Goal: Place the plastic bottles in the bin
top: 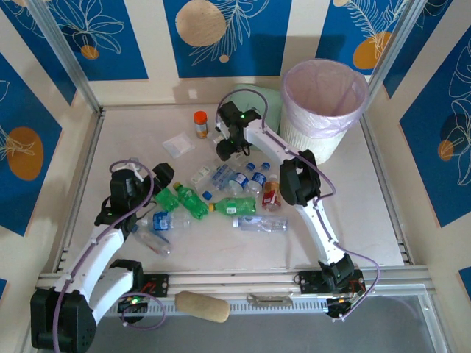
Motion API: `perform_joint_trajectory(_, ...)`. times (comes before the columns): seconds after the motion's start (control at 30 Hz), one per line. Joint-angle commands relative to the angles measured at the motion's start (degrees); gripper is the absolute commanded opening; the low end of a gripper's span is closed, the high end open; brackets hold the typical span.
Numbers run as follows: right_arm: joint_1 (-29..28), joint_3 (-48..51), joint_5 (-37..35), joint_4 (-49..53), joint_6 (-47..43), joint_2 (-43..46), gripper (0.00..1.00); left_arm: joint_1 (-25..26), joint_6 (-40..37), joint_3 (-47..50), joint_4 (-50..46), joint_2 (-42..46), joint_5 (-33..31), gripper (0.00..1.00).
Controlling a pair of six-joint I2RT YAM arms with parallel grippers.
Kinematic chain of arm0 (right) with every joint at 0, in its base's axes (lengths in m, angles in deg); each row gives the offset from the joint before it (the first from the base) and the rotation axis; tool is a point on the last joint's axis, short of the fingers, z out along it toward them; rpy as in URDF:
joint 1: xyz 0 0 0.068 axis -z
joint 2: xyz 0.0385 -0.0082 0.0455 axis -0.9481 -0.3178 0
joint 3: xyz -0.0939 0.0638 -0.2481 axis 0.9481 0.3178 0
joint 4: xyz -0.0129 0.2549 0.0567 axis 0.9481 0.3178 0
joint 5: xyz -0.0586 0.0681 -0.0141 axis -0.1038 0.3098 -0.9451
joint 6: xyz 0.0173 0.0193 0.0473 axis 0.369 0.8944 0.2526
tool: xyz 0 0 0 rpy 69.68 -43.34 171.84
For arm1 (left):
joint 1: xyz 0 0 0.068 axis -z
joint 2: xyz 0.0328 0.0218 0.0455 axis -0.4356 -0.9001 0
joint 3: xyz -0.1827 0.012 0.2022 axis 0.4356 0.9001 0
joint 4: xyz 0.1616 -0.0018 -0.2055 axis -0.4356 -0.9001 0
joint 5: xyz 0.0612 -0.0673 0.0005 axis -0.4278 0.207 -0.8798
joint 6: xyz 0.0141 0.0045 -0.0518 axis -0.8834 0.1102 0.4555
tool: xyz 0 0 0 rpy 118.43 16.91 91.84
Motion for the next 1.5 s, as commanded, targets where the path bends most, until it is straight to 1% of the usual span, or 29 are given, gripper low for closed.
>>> perform_joint_trajectory(0.0,0.2,-1.7,0.6,1.3,-1.0,-2.2,0.78,-0.5,0.1,0.4,1.8,-0.3,1.7,1.00)
perform_joint_trajectory(0.33,0.3,-1.9,0.8,0.9,-1.1,-4.7,0.76,-0.5,0.2,0.4,2.1,-0.6,1.8,1.00)
perform_joint_trajectory(0.5,0.3,-2.2,0.6,0.6,-1.5,-4.6,0.69,-0.5,0.2,0.5,2.3,-0.9,2.0,1.00)
perform_joint_trajectory(0.63,0.3,-2.5,0.9,-0.1,-2.0,-3.7,0.62,-0.5,0.6,0.5,2.7,-1.2,2.2,1.00)
perform_joint_trajectory(0.7,0.3,-2.4,1.2,-0.5,-2.1,-2.7,0.60,-0.5,0.8,0.5,2.8,-1.3,2.2,1.00)
perform_joint_trajectory(1.0,0.0,0.1,4.2,-1.9,-1.9,4.0,0.55,-0.4,1.2,-0.5,4.6,-3.6,3.9,1.00)
perform_joint_trajectory(1.27,0.3,9.1,8.3,-6.3,-0.5,13.6,0.53,0.5,1.4,-1.7,7.9,-7.1,5.9,1.00)
perform_joint_trajectory(1.37,0.4,12.5,9.2,-7.5,0.4,17.1,0.53,1.5,1.1,-2.2,8.8,-8.3,6.8,1.00)
perform_joint_trajectory(1.47,0.5,17.9,10.4,-10.7,1.9,22.0,0.53,3.2,-0.1,-3.0,9.0,-9.4,7.1,1.00)
